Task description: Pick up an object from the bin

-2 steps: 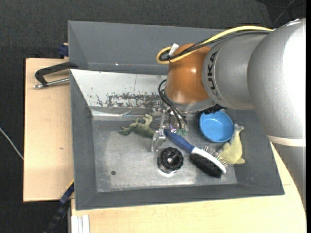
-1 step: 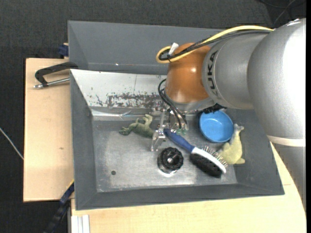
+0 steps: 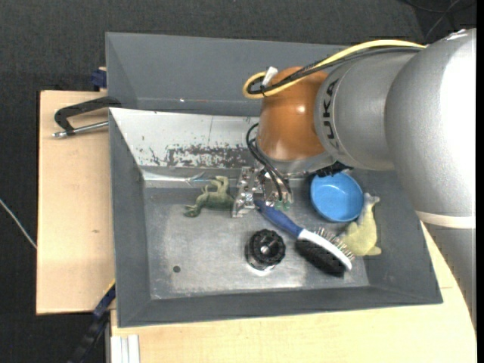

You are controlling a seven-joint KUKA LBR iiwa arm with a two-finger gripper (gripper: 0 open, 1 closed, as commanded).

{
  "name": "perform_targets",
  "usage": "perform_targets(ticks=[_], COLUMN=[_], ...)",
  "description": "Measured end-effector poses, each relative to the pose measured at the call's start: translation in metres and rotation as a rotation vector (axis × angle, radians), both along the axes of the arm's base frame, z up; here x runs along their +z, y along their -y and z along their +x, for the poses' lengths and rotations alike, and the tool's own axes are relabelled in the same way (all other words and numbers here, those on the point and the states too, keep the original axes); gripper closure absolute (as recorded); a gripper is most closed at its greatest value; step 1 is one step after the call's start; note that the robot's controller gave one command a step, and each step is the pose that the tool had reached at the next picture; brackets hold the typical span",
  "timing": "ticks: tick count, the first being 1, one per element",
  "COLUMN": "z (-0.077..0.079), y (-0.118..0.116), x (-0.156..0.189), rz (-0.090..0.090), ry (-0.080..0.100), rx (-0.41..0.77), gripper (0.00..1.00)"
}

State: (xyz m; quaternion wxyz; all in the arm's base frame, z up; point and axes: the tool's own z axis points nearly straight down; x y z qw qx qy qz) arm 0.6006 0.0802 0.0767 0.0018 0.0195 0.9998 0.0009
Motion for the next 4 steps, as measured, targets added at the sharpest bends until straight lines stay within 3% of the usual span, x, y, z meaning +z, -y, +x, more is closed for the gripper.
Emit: perform_targets(ticks=[2, 3, 4], z=[0.003, 0.005, 0.007], y=[-0.001, -0.002, -0.003], x=[0.040, 0.098, 0.112], rz=[0.001, 0.001, 0.001], ry=[0.004, 0.008, 0.003], rx=[0.002, 0.003, 0.004], gripper=[1.00, 1.00, 1.00])
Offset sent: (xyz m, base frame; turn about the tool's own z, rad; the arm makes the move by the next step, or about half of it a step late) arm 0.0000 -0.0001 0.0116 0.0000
